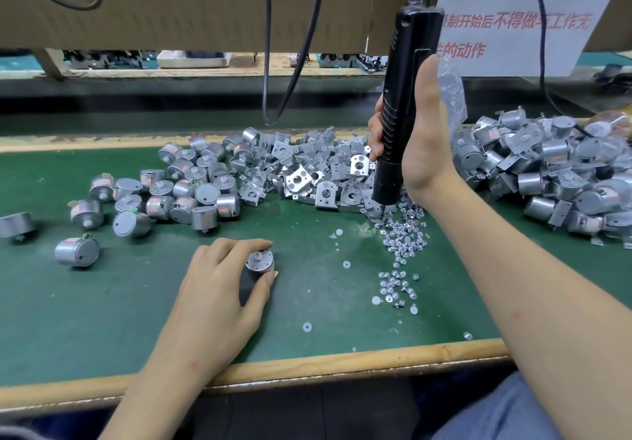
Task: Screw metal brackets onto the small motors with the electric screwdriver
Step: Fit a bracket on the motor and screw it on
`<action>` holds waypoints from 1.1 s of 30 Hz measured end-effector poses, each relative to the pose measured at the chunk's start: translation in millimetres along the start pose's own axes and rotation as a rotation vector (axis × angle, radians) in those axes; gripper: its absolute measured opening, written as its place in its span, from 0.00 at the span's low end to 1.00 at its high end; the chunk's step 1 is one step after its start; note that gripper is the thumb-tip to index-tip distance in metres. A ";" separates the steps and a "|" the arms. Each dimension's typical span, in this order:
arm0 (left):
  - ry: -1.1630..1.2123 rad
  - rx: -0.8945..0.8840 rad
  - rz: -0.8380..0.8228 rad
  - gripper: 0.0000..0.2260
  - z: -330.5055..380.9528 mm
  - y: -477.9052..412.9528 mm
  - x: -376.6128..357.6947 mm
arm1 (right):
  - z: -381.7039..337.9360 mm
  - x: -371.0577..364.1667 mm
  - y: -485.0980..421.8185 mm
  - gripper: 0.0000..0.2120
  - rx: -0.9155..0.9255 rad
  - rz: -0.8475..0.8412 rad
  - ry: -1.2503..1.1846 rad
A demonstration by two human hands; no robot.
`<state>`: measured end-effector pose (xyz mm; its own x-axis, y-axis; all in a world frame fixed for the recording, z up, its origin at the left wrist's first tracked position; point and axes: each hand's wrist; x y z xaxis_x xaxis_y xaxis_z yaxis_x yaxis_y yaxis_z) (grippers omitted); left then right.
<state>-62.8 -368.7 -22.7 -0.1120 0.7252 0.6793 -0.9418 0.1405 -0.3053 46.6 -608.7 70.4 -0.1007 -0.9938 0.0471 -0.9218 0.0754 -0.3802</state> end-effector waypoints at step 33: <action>0.008 -0.022 0.003 0.14 -1.9 -0.6 0.0 | -11.7 -7.8 5.9 0.34 0.036 -0.113 -0.054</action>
<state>-61.6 -367.5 -23.8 -0.1119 0.7310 0.6731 -0.9342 0.1535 -0.3220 37.5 -599.5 78.6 0.0246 -0.9988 0.0422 -0.9121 -0.0397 -0.4080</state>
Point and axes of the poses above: each hand's wrist, its own y-axis away from the middle knuckle, its own x-axis out of the back of the hand, z = x × y, and after that the axes turned 14 degrees about y, right-handed
